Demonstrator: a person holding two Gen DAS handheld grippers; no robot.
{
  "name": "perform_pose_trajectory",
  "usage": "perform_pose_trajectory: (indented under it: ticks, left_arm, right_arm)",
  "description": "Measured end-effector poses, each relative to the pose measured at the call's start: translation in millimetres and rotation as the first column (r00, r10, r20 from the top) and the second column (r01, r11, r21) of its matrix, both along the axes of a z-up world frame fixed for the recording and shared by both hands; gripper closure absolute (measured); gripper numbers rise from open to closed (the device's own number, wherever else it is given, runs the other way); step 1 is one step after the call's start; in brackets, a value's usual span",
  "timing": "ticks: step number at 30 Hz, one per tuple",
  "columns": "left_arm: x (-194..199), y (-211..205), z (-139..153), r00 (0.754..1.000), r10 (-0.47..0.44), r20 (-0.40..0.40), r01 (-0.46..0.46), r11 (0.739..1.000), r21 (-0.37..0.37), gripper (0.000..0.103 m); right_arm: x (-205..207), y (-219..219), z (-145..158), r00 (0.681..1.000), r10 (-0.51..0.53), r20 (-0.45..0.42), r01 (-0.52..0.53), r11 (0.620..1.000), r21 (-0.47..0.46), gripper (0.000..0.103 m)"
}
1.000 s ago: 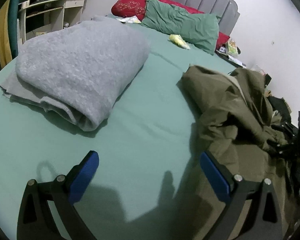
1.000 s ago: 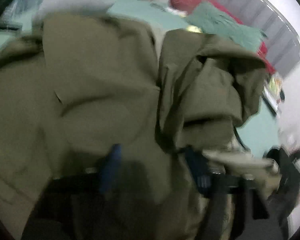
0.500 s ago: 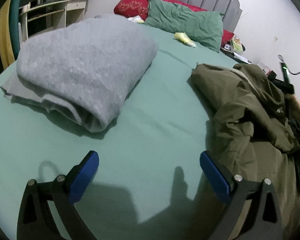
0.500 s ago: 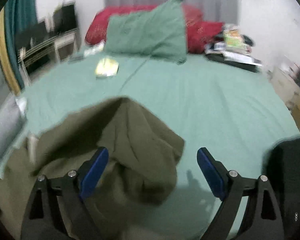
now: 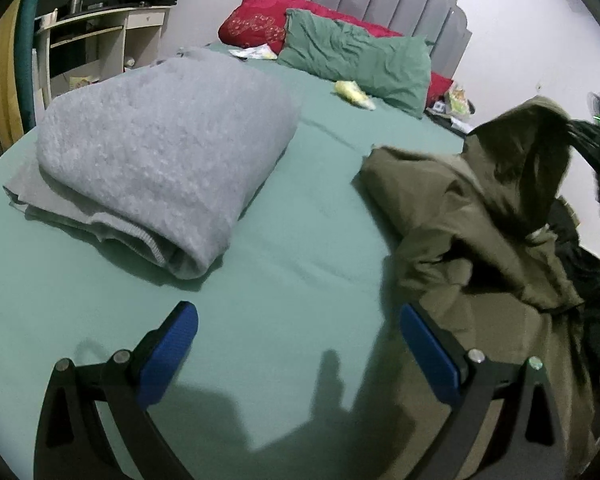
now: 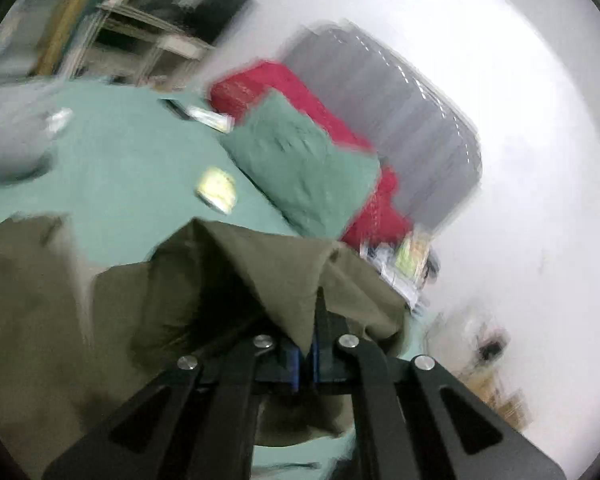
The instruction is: Fold large clothes
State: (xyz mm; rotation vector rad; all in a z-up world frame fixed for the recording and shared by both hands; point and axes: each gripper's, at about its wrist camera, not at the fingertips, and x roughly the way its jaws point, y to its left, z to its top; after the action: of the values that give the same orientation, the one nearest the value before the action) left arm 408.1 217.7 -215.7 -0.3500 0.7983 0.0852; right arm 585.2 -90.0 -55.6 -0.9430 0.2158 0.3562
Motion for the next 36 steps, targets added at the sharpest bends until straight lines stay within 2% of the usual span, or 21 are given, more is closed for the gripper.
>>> perform_pose_trajectory:
  ticks: [2,5,8,9,11,12,13,14,16,18,21,23,24,25,26,28,30,31,32,34,36]
  left_arm:
    - [-3,-2,7,1.0,-0.008,0.007,0.008,1.0,-0.025,0.002]
    - [-9,-8,21,0.999,-0.034,0.024,0.036,0.997,-0.063,0.002]
    - [-17,-21,35,0.996,-0.075,0.047,0.078,0.995,-0.059,0.002]
    - [-20,-27,39,0.994,-0.091,0.053,0.094,0.994,-0.047,0.002]
    - [-24,-36,44,0.992,-0.114,0.061,0.116,0.993,-0.029,0.002]
    - [-25,-41,46,0.99,-0.127,0.064,0.128,0.992,-0.02,0.002]
    - [-25,-46,46,0.988,-0.141,0.066,0.142,0.99,-0.011,0.002]
    - [-25,-49,47,0.986,-0.152,0.067,0.152,0.988,0.0,0.002]
    - [-24,-56,44,0.984,-0.165,0.061,0.163,0.986,0.029,0.002]
    - [-22,-59,40,0.984,-0.17,0.055,0.169,0.985,0.033,0.002]
    - [-19,-59,34,0.984,-0.174,0.037,0.173,0.985,0.012,0.002]
    - [-18,-59,31,0.984,-0.177,0.032,0.177,0.984,0.005,0.002]
    - [-18,-60,31,0.983,-0.179,0.03,0.179,0.984,0.006,0.002]
    - [-20,-60,30,0.984,-0.178,0.029,0.178,0.984,0.007,0.002]
    - [-20,-60,30,0.984,-0.178,0.029,0.177,0.984,0.009,0.002]
    - [-20,-59,29,0.984,-0.175,0.024,0.175,0.985,0.011,0.002]
    - [-19,-58,26,0.985,-0.174,0.006,0.174,0.985,0.004,0.002]
    - [-20,-57,24,0.985,-0.172,-0.003,0.172,0.985,0.001,0.002]
    - [-20,-56,22,0.986,-0.166,-0.012,0.166,0.986,0.001,0.002]
    - [-22,-57,18,0.987,-0.154,-0.036,0.154,0.988,0.011,0.002]
    - [-25,-59,18,0.986,-0.163,-0.037,0.163,0.987,0.01,0.002]
  right_arm:
    - [-36,10,-9,0.998,0.047,-0.029,-0.049,0.996,-0.075,0.099]
    - [-92,15,-55,0.986,0.04,-0.161,-0.063,0.988,-0.138,0.099]
    - [-136,22,-119,0.94,-0.035,-0.34,-0.015,0.989,-0.144,0.098]
    - [-149,22,-141,0.909,-0.04,-0.415,-0.008,0.993,-0.114,0.094]
    - [-164,20,-171,0.843,-0.036,-0.536,0.001,0.998,-0.066,0.072]
    - [-175,17,-178,0.818,-0.014,-0.574,0.017,1.0,0.0,0.057]
    - [-182,14,-179,0.806,-0.006,-0.592,0.038,0.998,0.041,0.048]
    - [-185,9,-177,0.798,-0.016,-0.603,0.074,0.995,0.07,0.046]
    - [-185,2,-160,0.807,-0.017,-0.59,0.11,0.987,0.121,0.046]
    - [-180,-12,-124,0.855,0.006,-0.519,0.131,0.965,0.227,0.043]
    - [-154,-35,-91,0.908,-0.065,-0.415,0.218,0.916,0.335,0.039]
    - [-120,-51,-84,0.897,-0.107,-0.428,0.302,0.857,0.418,0.04]
    - [-99,-56,-88,0.883,-0.129,-0.452,0.353,0.818,0.455,0.051]
    - [-88,-56,-96,0.865,-0.144,-0.481,0.393,0.79,0.47,0.092]
    - [-67,-55,-110,0.835,-0.159,-0.526,0.442,0.764,0.471,0.1]
    - [-46,-52,-149,0.777,-0.129,-0.616,0.492,0.735,0.467,0.102]
    - [-36,-32,-196,0.695,-0.112,-0.71,0.524,0.755,0.393,0.102]
    - [-33,-24,-213,0.679,-0.125,-0.724,0.53,0.765,0.365,0.101]
    - [-36,-18,-215,0.722,-0.145,-0.677,0.517,0.763,0.388,0.101]
    - [-24,-9,-215,0.714,-0.173,-0.679,0.533,0.763,0.366,0.1]
    - [-17,-18,-212,0.683,-0.146,-0.715,0.562,0.731,0.388,0.1]
